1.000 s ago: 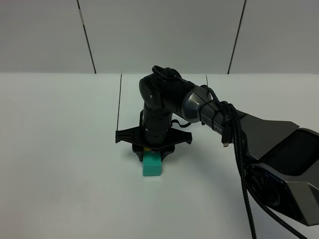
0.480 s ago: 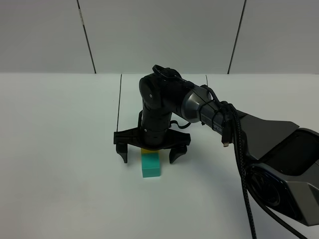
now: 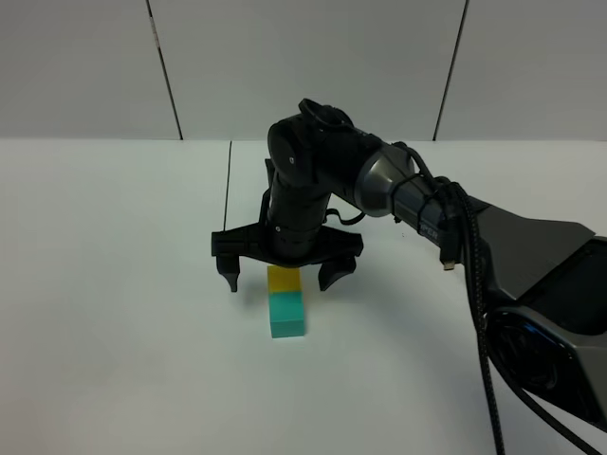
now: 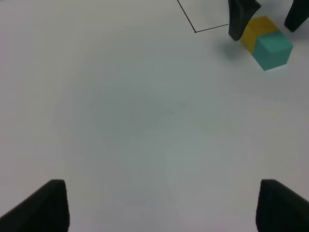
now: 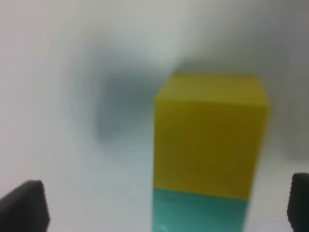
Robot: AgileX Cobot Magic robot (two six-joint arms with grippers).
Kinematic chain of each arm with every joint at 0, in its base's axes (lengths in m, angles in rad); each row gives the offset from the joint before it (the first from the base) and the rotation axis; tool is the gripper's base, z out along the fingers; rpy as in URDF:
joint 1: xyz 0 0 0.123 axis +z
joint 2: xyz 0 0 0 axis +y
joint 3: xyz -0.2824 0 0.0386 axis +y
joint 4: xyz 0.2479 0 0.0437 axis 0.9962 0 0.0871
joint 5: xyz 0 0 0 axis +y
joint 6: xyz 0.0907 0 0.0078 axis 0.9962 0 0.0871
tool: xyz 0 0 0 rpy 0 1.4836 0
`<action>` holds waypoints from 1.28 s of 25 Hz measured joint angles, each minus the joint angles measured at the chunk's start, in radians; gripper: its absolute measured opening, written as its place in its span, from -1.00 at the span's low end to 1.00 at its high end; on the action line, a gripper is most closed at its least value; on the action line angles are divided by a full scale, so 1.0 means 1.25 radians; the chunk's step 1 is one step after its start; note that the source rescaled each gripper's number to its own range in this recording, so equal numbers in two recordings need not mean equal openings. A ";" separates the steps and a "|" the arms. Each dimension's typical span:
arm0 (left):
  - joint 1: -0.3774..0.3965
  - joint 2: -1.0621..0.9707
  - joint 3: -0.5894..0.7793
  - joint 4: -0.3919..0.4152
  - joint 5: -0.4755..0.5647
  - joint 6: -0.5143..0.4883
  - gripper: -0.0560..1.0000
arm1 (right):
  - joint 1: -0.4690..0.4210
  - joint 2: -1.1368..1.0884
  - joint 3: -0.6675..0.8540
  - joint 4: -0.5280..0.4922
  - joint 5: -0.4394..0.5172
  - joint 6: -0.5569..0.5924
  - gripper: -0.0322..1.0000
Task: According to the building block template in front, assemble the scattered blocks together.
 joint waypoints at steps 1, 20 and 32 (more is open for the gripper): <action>0.000 0.000 0.000 0.000 0.000 0.000 0.40 | -0.004 -0.013 0.000 -0.013 0.008 -0.002 1.00; 0.000 0.000 0.000 0.000 0.000 0.000 0.40 | -0.385 -0.292 0.216 -0.039 0.016 -0.175 1.00; 0.000 0.000 0.000 0.000 0.000 0.000 0.40 | -0.594 -0.812 0.786 -0.168 -0.076 -0.203 1.00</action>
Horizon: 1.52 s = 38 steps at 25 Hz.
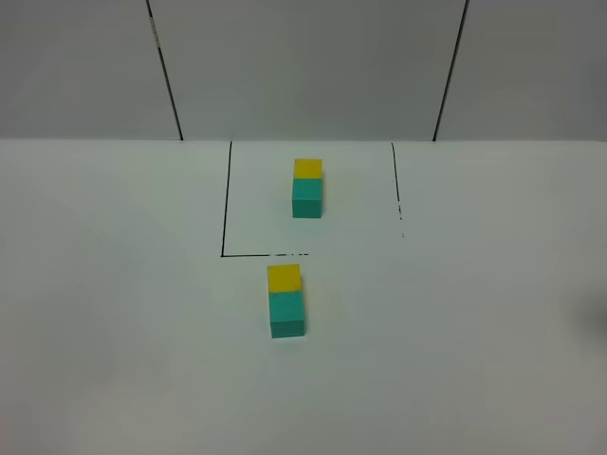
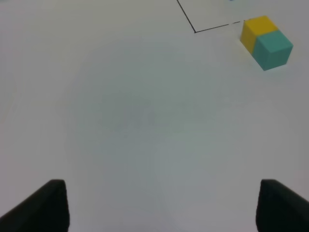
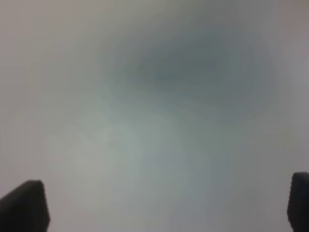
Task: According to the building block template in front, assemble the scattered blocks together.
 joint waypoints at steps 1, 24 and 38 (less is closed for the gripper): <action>0.000 0.000 0.000 0.000 0.000 0.000 0.40 | 0.000 -0.040 0.032 0.000 -0.006 -0.001 1.00; 0.000 0.000 0.000 0.000 0.000 0.000 0.40 | 0.066 -0.822 0.483 0.059 -0.027 -0.133 1.00; 0.000 0.000 0.000 0.000 0.000 0.000 0.40 | 0.087 -1.128 0.530 0.070 -0.033 -0.171 1.00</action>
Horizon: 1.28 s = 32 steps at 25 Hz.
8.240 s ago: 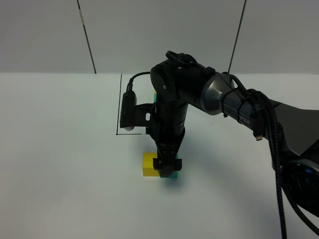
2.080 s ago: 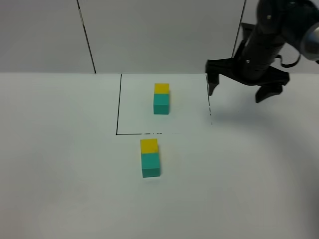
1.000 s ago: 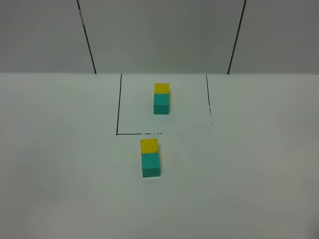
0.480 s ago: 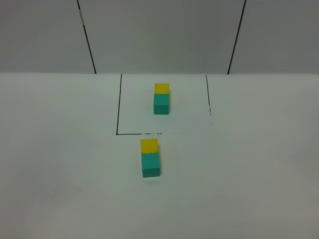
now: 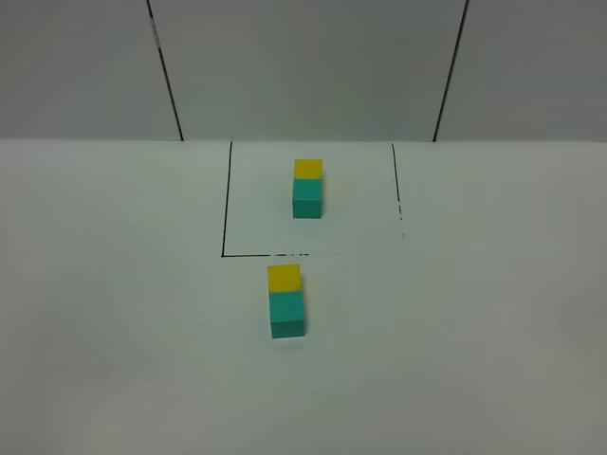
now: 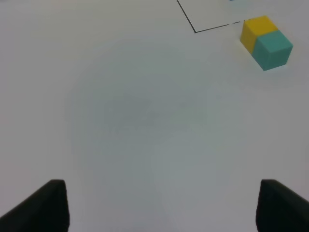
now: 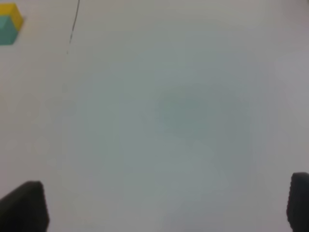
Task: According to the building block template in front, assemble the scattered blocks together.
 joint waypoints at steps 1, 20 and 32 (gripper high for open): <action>0.000 0.000 0.000 0.000 0.000 0.000 0.40 | 0.000 -0.002 0.001 0.003 0.000 -0.003 1.00; 0.000 0.000 0.000 0.000 0.000 0.000 0.40 | 0.000 -0.004 0.006 0.039 0.002 -0.048 1.00; 0.000 0.000 0.000 0.000 0.000 0.000 0.40 | 0.001 -0.004 0.006 0.040 0.002 -0.052 1.00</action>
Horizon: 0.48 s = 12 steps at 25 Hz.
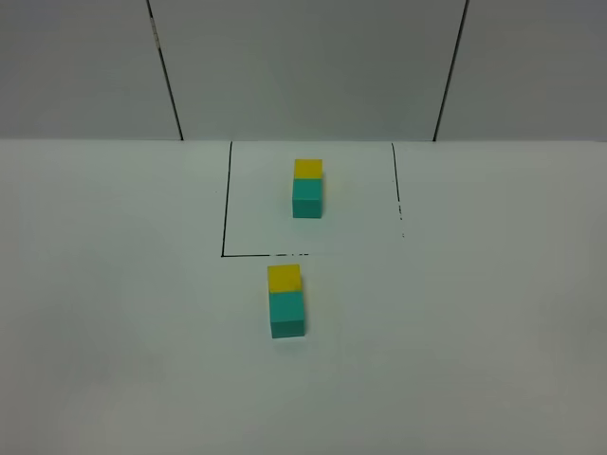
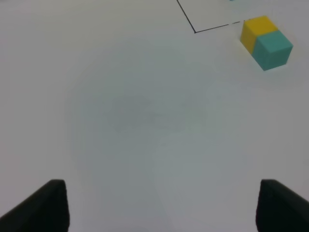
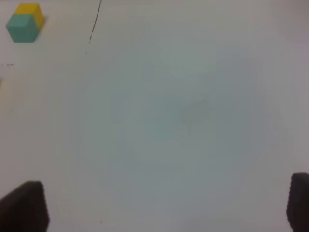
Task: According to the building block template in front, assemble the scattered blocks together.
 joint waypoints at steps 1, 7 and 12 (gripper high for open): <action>0.000 0.000 0.000 0.000 0.000 0.000 0.40 | 0.000 0.000 0.000 0.001 0.000 -0.001 1.00; 0.000 0.000 0.000 0.000 0.000 0.000 0.40 | 0.000 0.000 0.000 0.001 0.000 -0.001 1.00; 0.000 0.000 0.000 0.000 0.000 0.000 0.40 | 0.000 0.000 0.000 0.003 0.000 -0.007 1.00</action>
